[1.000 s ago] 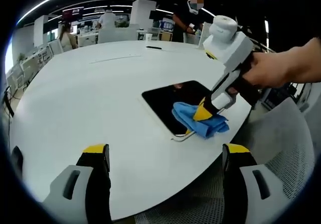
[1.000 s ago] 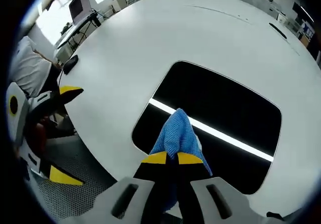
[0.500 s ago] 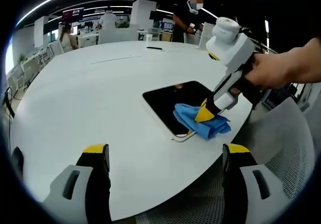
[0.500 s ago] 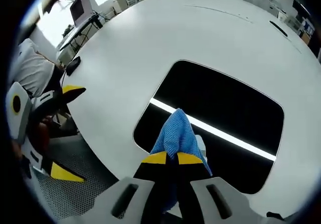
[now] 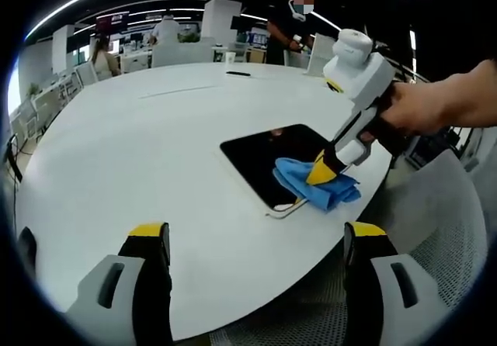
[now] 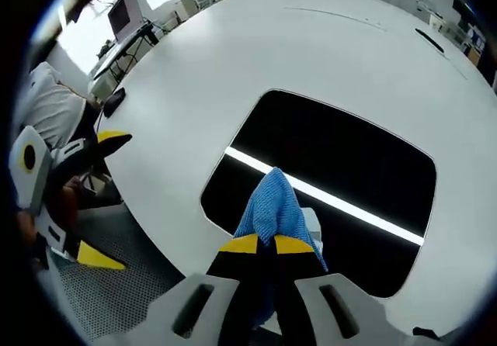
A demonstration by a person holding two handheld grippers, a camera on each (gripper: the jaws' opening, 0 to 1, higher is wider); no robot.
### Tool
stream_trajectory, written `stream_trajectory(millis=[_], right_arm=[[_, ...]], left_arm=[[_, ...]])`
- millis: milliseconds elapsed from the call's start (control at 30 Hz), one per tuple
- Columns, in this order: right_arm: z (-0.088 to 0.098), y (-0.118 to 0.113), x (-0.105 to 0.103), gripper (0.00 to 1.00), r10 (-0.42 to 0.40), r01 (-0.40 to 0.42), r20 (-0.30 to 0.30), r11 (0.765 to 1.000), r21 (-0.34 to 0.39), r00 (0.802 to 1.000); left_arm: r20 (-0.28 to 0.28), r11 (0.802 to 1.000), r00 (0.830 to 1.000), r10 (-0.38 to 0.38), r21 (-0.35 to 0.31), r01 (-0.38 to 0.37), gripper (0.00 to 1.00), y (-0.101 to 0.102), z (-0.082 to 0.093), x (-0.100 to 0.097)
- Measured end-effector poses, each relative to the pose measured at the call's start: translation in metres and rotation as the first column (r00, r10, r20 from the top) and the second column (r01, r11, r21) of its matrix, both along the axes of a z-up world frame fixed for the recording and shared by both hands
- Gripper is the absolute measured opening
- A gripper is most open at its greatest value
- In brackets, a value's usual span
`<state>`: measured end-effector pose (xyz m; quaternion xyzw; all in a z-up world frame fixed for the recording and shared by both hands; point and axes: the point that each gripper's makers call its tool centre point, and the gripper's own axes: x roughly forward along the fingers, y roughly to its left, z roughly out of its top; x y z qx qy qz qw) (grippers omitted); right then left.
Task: Wipe the mirror surface with the cleaning cloth until all visible marks leave the cleaned area.
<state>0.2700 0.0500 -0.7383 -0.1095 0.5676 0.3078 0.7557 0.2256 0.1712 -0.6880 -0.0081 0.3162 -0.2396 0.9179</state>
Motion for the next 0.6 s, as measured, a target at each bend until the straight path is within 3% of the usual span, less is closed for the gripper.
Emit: stream_trajectory(millis=[600], right_arm=[[-0.003,-0.024,0.008,0.00,-0.062,0.062,-0.021,0.998,0.003,0.998]], left_arm=[[0.002,1.000,1.000,0.004,-0.005,-0.004,0.92,0.000,0.001,0.001]])
